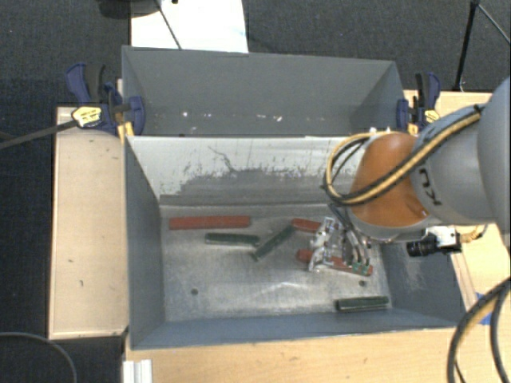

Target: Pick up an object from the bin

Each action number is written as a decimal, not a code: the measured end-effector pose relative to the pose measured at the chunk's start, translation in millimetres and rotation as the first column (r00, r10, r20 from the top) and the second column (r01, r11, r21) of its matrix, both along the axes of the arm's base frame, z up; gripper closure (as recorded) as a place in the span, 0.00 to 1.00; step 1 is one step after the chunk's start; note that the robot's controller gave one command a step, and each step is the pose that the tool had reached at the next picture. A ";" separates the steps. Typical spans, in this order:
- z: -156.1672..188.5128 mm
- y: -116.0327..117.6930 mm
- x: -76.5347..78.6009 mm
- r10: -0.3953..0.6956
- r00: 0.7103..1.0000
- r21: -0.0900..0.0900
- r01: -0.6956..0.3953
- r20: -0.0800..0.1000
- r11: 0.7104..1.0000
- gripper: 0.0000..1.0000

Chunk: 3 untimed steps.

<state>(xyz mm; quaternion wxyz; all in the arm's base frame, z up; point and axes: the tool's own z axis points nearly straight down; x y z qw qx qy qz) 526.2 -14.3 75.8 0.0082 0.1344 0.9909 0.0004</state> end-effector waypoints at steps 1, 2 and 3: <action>2.6 0.0 -0.9 0.001 1.000 0.000 -0.001 -0.004 1.000 1.00; 14.5 0.4 -4.4 0.003 1.000 0.001 -0.003 -0.019 1.000 1.00; 34.8 0.6 -3.5 0.004 1.000 0.002 -0.004 -0.018 1.000 1.00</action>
Offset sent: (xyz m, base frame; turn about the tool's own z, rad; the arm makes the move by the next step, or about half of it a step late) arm -0.0001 0.0001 0.1135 0.0000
